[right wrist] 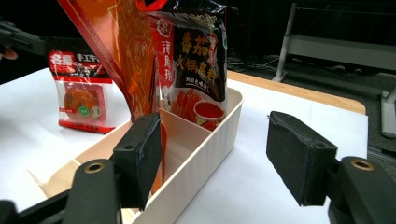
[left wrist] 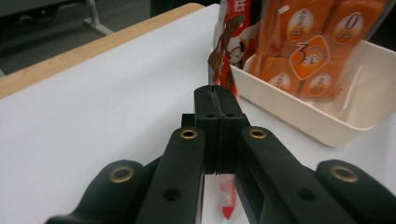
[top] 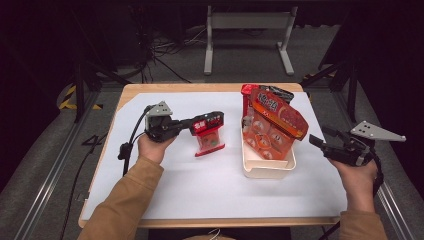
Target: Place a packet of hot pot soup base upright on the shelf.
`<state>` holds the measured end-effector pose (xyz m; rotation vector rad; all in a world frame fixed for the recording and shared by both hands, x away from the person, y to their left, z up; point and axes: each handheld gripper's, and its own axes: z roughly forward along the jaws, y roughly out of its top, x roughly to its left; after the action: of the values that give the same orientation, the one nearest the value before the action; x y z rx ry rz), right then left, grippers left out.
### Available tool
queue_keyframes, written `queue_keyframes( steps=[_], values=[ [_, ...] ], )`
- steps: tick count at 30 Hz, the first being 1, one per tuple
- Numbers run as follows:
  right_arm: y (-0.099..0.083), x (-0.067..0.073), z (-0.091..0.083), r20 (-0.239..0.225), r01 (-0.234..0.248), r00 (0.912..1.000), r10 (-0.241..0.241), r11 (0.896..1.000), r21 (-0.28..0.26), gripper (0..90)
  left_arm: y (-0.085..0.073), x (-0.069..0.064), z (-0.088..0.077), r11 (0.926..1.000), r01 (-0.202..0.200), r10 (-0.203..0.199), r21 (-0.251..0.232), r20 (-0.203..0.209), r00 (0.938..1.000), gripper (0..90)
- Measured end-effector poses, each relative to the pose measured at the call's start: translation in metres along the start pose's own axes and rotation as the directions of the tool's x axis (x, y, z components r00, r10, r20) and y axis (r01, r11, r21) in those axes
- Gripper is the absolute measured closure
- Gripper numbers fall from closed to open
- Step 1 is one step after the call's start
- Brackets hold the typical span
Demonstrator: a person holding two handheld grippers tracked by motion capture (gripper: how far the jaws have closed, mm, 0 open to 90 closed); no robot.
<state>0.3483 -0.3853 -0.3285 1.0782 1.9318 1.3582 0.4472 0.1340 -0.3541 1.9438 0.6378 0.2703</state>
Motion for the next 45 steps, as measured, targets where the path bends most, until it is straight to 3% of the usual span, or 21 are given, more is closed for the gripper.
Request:
queue_keyframes(
  steps=[3, 5, 8, 12, 16, 25, 29, 32, 36, 42, 44, 45],
  values=[
    [0.000, 0.000, 0.001, -0.002, 0.003, 1.0000, -0.003, 1.000, 0.004, 35.6, 0.002, -0.005, -0.004, 0.9999, -0.014, 0.014, -0.004, 0.007, 0.9999, 90.0],
    [0.000, 0.000, 0.002, -0.001, 0.001, 1.0000, -0.001, 1.000, 0.006, 35.6, 0.007, -0.013, -0.010, 0.9985, -0.054, 0.054, 0.000, 0.010, 0.9985, 90.0],
    [-0.001, -0.001, 0.002, -0.002, -0.001, 1.0000, 0.001, 1.000, 0.007, 35.6, 0.010, -0.016, -0.014, 0.9971, -0.077, 0.077, -0.002, 0.015, 0.9969, 90.0],
    [-0.003, -0.002, 0.003, -0.003, -0.002, 1.0000, 0.002, 1.000, 0.013, 35.6, 0.015, -0.020, -0.022, 0.9951, -0.098, 0.098, -0.015, 0.024, 0.9949, 90.0],
    [-0.005, -0.002, 0.004, -0.004, -0.006, 1.0000, 0.007, 1.000, 0.017, 35.6, 0.020, -0.023, -0.030, 0.9942, -0.106, 0.107, -0.017, 0.062, 0.9923, 90.0],
    [-0.009, -0.003, 0.007, -0.008, -0.011, 0.9999, 0.012, 0.999, 0.034, 35.6, 0.031, -0.044, -0.039, 0.9825, -0.185, 0.186, -0.023, 0.137, 0.9729, 90.0],
    [-0.010, -0.003, 0.009, -0.008, -0.014, 0.9999, 0.014, 0.999, 0.042, 35.6, 0.036, -0.050, -0.043, 0.9806, -0.193, 0.196, -0.035, 0.159, 0.9676, 90.0],
    [-0.011, -0.004, 0.010, -0.010, -0.017, 0.9998, 0.018, 0.999, 0.048, 35.6, 0.044, -0.056, -0.047, 0.9757, -0.214, 0.219, -0.044, 0.175, 0.9599, 90.0],
    [-0.012, -0.004, 0.010, -0.011, -0.018, 0.9998, 0.019, 0.999, 0.050, 35.6, 0.048, -0.059, -0.049, 0.9743, -0.219, 0.225, -0.053, 0.188, 0.9560, 90.0],
    [-0.015, -0.004, 0.011, -0.008, -0.021, 0.9997, 0.022, 0.998, 0.059, 35.5, 0.056, -0.068, -0.049, 0.9688, -0.239, 0.248, -0.066, 0.223, 0.9429, 90.0],
    [-0.016, -0.004, 0.011, -0.006, -0.025, 0.9997, 0.025, 0.998, 0.062, 35.4, 0.057, -0.069, -0.048, 0.9696, -0.235, 0.244, -0.068, 0.228, 0.9424, 90.0],
    [-0.016, -0.004, 0.011, -0.006, -0.027, 0.9996, 0.027, 0.998, 0.063, 35.3, 0.059, -0.072, -0.047, 0.9671, -0.244, 0.254, -0.073, 0.242, 0.9363, 90.0]
  ],
)
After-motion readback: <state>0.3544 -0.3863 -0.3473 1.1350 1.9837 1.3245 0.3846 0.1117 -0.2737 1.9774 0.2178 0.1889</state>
